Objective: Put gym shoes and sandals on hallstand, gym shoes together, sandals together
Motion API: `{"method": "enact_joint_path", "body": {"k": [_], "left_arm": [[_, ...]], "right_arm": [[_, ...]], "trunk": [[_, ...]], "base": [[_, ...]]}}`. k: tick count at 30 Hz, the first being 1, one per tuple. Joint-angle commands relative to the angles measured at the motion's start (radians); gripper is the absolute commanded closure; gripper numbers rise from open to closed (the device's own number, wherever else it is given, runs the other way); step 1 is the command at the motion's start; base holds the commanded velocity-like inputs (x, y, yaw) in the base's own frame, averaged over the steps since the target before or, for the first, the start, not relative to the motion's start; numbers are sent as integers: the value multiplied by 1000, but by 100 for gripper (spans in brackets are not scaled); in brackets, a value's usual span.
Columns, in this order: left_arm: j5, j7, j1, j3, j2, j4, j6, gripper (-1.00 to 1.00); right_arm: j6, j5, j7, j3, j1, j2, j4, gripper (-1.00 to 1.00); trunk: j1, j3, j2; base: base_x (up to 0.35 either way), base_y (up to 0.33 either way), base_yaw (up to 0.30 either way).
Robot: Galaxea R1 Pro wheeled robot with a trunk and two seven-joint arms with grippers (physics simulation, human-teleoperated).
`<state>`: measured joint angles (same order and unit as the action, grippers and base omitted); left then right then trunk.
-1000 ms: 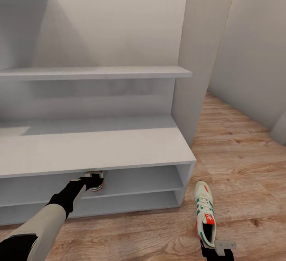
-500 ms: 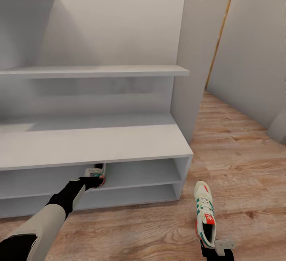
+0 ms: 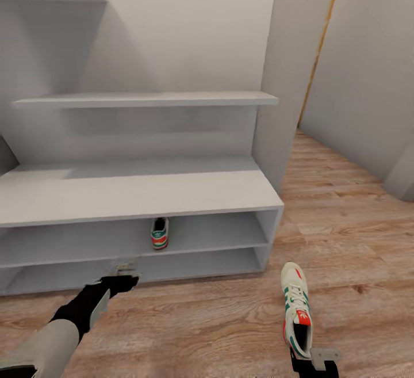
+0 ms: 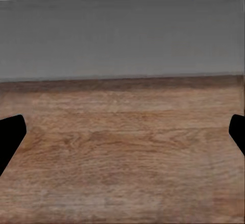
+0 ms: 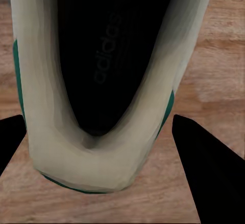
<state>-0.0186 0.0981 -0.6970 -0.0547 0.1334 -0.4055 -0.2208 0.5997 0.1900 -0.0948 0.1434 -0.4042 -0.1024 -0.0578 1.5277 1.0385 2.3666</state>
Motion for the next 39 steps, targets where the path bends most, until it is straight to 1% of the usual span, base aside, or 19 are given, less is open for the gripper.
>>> {"method": "enact_joint_path", "body": {"k": [1,4,5,6,8,11,15,16,21,25,26,27,30,31,33,36,37,38,39], "left_arm": [[-33,16,76,-11,14,-2,72,-100],[-56,68,158,-15,34,1,169,-100],[-59,81,169,-15,37,2,181,-100],[-72,120,203,-16,47,5,217,-100],[-96,168,247,-17,56,8,270,-100],[-131,216,301,-16,63,13,348,-100],[-153,256,370,-16,68,29,445,-100],[-157,272,399,-16,70,36,493,-100],[-159,325,423,-15,73,43,528,-100],[-159,353,434,-14,72,46,548,-100],[-160,356,436,-13,71,46,566,-100],[-160,357,437,-13,71,46,576,-100],[-159,361,440,-13,71,47,622,-100],[-159,362,441,-13,71,48,626,-100],[-160,363,445,-13,72,50,636,-100],[-162,370,456,-13,72,51,640,-100],[-162,381,460,-14,72,51,641,-100],[-162,387,461,-14,72,51,642,-100],[-162,399,463,-14,72,51,642,-100]], "right_arm": [[3,11,-5,5,-1,0,1,100],[3,11,-5,5,-1,1,1,100],[3,11,-5,5,-1,1,1,100],[3,11,-5,5,-1,1,1,100],[3,11,-5,5,-1,1,1,100],[2,12,-4,5,-1,1,1,100],[-2,15,0,3,-1,6,1,100],[-3,17,2,2,-1,11,1,100],[-45,18,4,0,-2,27,-16,100],[-183,19,5,0,-2,67,-122,100],[-240,19,5,-1,-2,85,-169,100],[-271,19,4,-1,-2,95,-194,100],[-489,18,3,-2,-3,161,-368,100],[-526,18,3,-2,-3,172,-398,100],[-653,17,2,-2,-5,212,-497,100],[-742,17,0,-7,-10,250,-562,100],[-773,17,-1,-17,-18,265,-584,100],[-786,17,-2,-26,-23,271,-593,100],[-807,17,-2,-49,-36,277,-606,100]], "trunk": [[-1,1,0],[-1,1,0],[-1,1,0],[-1,1,0],[-1,1,0],[-1,1,0],[-1,1,0],[-1,1,0],[-1,1,0],[-1,1,0],[-1,1,0],[-1,1,0],[-1,1,0],[-1,1,0],[-1,1,0],[-1,1,0],[-1,1,0],[-1,1,0],[-1,1,0]], "base": [[-50,293,0],[-22,302,0],[-10,306,0],[-5,308,0],[-3,308,0],[-1,309,0],[0,309,0],[0,225,0],[0,84,0],[0,14,0],[0,5,0],[0,4,0],[0,2,0],[0,0,0],[0,0,0],[0,0,0],[0,0,0],[0,0,0],[0,0,0]]}}
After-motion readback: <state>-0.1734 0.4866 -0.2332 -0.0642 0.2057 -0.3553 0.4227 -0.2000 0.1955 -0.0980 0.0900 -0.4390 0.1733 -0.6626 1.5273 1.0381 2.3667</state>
